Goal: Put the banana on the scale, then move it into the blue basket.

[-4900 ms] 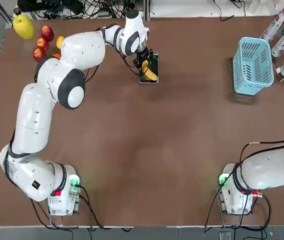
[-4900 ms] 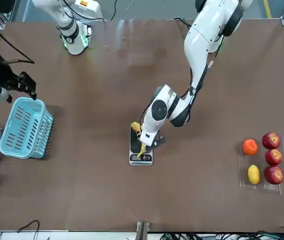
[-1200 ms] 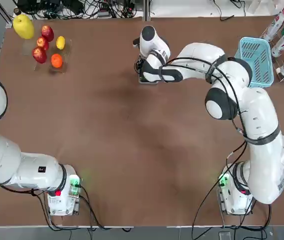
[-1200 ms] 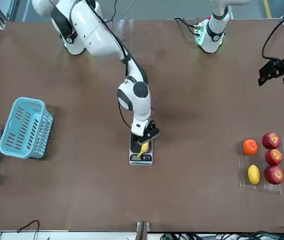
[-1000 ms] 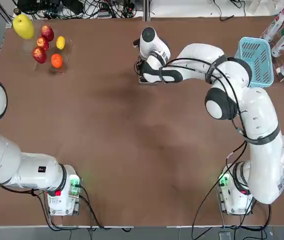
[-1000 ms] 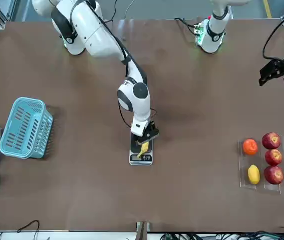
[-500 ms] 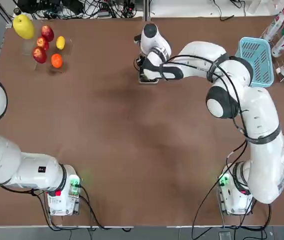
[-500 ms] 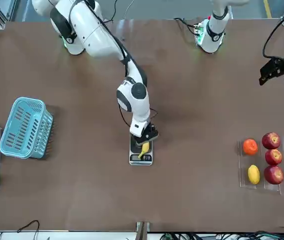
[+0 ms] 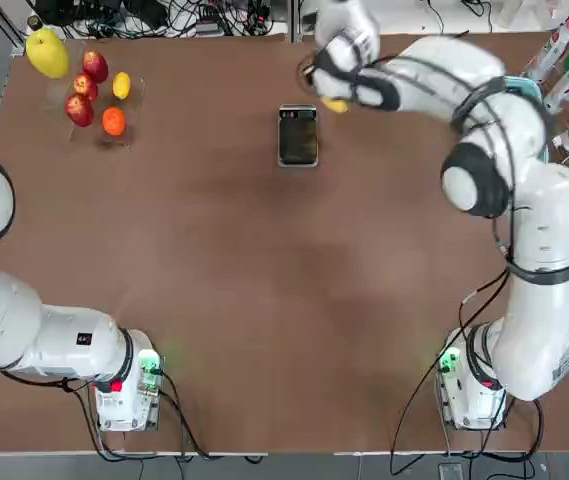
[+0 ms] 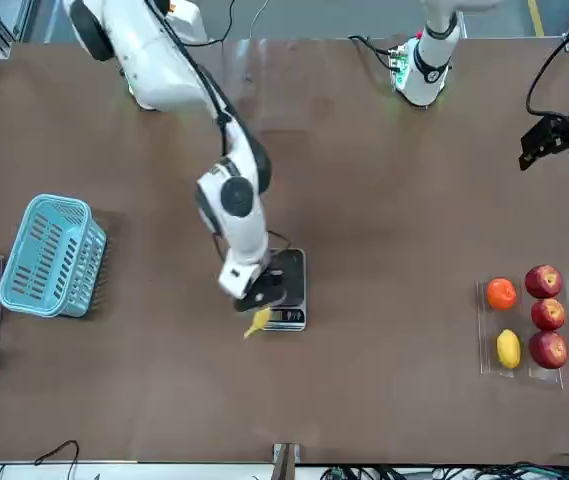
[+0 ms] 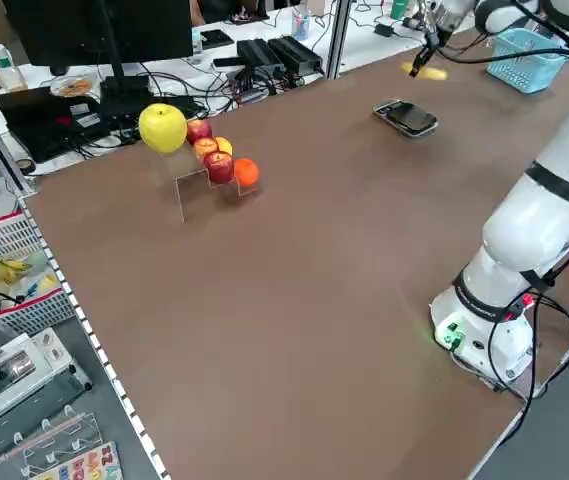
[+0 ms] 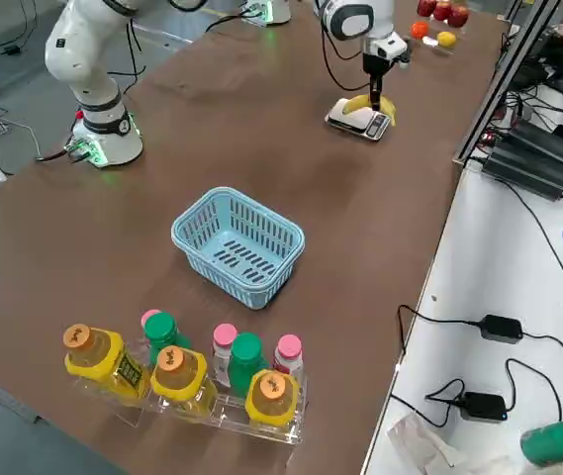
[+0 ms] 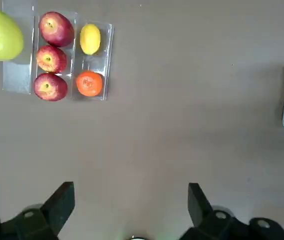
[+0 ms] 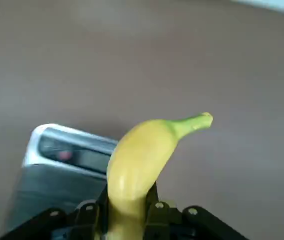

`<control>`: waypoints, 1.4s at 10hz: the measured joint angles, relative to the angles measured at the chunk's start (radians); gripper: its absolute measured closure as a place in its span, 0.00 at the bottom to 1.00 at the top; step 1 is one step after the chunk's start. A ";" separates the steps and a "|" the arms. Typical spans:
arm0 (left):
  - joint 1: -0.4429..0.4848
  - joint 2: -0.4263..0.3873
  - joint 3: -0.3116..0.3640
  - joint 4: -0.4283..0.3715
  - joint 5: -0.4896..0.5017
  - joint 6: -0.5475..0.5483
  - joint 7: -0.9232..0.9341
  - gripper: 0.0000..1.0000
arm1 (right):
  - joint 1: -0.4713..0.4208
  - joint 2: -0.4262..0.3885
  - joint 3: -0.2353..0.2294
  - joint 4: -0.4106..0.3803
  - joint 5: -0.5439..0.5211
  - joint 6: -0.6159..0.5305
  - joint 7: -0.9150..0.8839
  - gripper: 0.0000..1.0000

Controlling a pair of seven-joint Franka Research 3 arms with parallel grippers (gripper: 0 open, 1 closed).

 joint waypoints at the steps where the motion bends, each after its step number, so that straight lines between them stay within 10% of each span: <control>1: 0.002 0.000 0.001 0.001 0.000 0.000 0.000 0.00 | -0.094 -0.106 0.000 -0.091 0.001 -0.019 -0.089 0.71; 6: 0.002 -0.001 -0.001 0.003 0.000 0.000 0.000 0.00 | -0.451 -0.505 0.003 -0.339 0.077 -0.286 -0.508 0.73; 14: 0.005 -0.001 0.002 0.004 0.000 0.000 0.000 0.00 | -0.839 -0.560 -0.028 -0.697 0.079 -0.005 -0.733 0.73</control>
